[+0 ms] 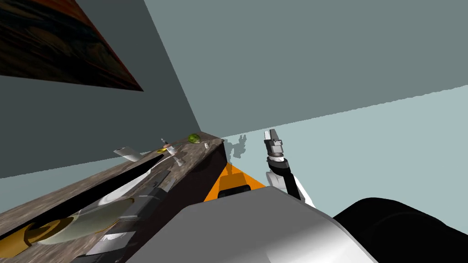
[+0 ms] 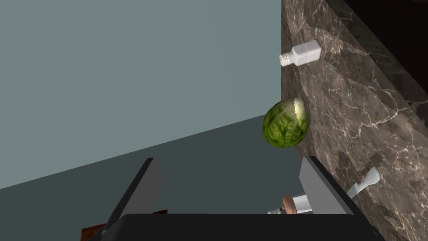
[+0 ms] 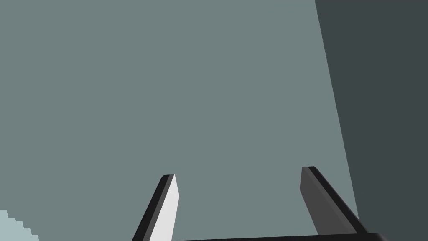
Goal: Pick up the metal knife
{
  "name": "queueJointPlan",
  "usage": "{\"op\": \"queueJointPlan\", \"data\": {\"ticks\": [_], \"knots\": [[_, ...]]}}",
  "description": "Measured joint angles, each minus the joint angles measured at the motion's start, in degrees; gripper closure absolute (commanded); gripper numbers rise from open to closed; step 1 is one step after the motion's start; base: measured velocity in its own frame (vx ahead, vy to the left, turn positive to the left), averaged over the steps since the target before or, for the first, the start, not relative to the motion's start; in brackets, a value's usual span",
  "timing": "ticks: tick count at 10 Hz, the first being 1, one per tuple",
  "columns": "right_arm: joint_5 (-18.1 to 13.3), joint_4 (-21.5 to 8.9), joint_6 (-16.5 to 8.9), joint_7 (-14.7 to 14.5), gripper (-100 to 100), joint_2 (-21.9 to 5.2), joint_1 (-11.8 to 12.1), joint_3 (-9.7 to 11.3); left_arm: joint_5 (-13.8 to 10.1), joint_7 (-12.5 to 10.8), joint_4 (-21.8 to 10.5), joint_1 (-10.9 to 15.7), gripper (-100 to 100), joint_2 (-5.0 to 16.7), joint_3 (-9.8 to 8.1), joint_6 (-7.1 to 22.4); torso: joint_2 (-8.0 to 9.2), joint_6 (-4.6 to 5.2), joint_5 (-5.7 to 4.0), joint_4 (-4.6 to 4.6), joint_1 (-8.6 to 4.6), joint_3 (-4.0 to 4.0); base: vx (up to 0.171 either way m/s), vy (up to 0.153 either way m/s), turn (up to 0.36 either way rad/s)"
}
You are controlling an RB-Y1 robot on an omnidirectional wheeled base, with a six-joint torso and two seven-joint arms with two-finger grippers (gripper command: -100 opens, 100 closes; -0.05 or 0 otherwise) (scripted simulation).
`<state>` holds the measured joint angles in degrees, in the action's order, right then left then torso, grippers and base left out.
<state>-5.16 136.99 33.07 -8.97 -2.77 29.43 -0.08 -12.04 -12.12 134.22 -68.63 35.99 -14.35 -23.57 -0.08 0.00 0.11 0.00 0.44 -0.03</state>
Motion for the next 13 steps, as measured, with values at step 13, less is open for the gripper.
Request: {"op": "queueJointPlan", "data": {"ticks": [13], "knots": [[0.0,0.0,0.0,0.0,0,0.0,0.0,0.0,-8.9,-8.6,-4.5,-21.3,-100,16.6,-2.37,11.6,-0.48,0.01,0.09,-0.1,0.31,-0.28,0.027,0.06,-0.282]]}}
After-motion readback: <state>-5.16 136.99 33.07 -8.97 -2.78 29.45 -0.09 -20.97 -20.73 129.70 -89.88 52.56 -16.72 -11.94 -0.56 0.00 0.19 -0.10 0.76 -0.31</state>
